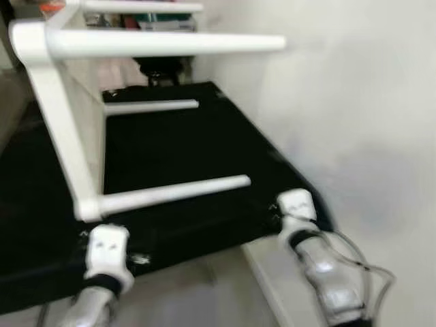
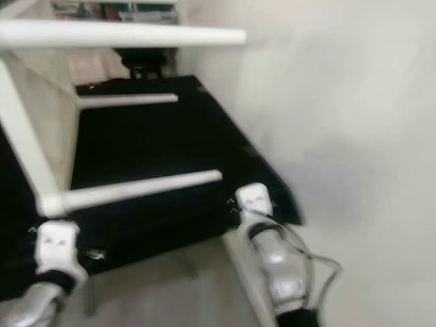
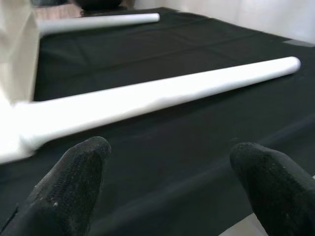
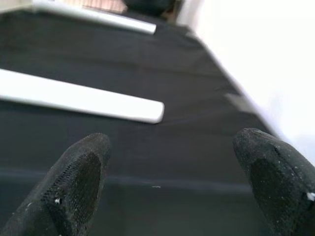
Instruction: Building children table
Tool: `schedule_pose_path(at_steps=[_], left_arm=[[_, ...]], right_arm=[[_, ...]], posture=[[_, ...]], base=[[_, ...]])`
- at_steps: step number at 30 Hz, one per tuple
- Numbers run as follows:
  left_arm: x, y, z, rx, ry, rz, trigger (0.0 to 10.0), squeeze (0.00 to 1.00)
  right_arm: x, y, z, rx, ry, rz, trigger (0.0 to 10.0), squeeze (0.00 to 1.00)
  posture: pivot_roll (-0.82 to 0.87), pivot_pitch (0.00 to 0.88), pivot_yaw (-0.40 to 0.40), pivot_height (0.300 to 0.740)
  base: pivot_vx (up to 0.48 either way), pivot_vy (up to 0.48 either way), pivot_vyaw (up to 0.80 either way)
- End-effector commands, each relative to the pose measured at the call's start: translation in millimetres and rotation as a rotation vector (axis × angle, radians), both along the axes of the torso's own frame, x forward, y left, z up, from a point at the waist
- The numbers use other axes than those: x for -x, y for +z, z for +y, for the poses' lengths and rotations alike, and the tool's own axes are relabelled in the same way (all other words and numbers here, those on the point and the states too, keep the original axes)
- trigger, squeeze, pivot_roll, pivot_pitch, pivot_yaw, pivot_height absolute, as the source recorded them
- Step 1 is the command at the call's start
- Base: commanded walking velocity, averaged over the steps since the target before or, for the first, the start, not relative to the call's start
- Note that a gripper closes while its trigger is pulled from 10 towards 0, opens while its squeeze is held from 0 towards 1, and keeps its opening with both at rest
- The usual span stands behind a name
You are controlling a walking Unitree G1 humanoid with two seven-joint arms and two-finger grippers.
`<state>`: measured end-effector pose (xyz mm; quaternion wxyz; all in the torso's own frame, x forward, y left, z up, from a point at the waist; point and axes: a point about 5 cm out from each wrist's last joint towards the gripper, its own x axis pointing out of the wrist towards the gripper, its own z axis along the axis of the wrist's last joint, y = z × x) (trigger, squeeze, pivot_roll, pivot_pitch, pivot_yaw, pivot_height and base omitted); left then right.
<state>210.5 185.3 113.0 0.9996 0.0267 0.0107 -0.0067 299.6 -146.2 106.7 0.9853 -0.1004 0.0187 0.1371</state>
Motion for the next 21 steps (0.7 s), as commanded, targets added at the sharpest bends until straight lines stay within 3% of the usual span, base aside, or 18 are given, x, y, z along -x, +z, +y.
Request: schedule_pose_path(at_steps=[1, 9, 21], left_arm=[[-1.7, 1.4, 1.5, -0.002, 0.008, -0.006, 10.0, 0.00], [-9.5, 4.0, 8.3, 0.022, 0.097, -0.031, 10.0, 0.00], [-11.2, 2.6, 4.1, 0.019, 0.067, -0.028, 10.0, 0.00]], right_arm=[[-1.8, -0.6, -3.4, 0.014, -0.008, -0.007, 10.0, 0.00], [-4.5, -4.0, -4.2, 0.021, -0.005, 0.004, 10.0, 0.00], [-6.8, -6.7, -5.5, 0.015, 0.001, 0.014, 10.0, 0.00]], posture=[[-0.19, 0.003, -0.036, 0.740], [-0.19, 0.000, -0.049, 0.740], [-0.20, 0.000, -0.044, 0.740]], base=[[0.000, 0.000, 0.00], [0.000, 0.000, 0.00], [0.000, 0.000, 0.00]])
